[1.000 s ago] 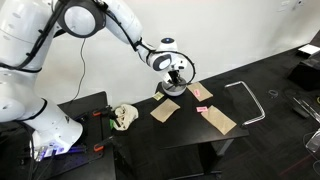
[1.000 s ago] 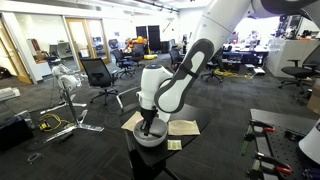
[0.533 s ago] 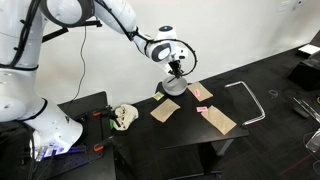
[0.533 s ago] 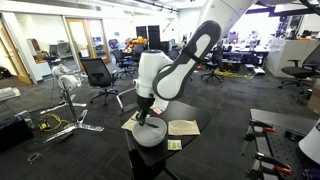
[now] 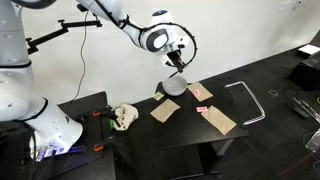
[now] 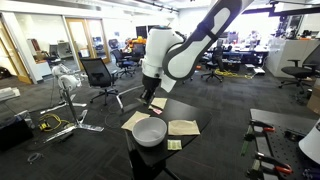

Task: Move the pen from the bowl to the table

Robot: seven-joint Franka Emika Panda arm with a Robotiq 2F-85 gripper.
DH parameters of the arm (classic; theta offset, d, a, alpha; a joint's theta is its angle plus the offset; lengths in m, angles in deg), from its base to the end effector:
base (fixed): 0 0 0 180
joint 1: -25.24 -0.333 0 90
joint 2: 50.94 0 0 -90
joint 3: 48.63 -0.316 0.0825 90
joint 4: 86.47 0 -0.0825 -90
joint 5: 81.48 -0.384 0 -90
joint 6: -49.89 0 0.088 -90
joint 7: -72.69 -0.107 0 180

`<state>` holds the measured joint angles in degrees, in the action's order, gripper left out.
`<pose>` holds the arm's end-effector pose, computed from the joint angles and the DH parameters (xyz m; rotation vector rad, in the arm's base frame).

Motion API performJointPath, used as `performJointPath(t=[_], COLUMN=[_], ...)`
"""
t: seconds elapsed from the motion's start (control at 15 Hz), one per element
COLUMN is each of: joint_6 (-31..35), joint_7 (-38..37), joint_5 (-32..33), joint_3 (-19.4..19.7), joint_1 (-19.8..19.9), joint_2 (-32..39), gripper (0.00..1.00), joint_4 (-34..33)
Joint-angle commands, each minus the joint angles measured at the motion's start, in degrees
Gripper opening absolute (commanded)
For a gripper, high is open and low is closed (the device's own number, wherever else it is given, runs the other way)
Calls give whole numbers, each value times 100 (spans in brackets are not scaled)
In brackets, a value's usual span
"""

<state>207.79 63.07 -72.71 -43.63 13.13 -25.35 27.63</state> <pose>0.6329 0.0884 0.2692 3.0278 0.1568 0.5049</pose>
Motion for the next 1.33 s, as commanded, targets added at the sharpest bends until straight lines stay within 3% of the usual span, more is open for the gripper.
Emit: performJointPath(t=[0.0, 0.53, 1.27], joint_6=[-181, -381, -342], joint_7=[-585, -155, 1301], joint_5=[455, 305, -796], joint_3=[402, 352, -121], joint_1=[-145, 673, 1633], joint_2=[-711, -1371, -729], gripper=[3, 3, 3], joint_4=[570, 1128, 850])
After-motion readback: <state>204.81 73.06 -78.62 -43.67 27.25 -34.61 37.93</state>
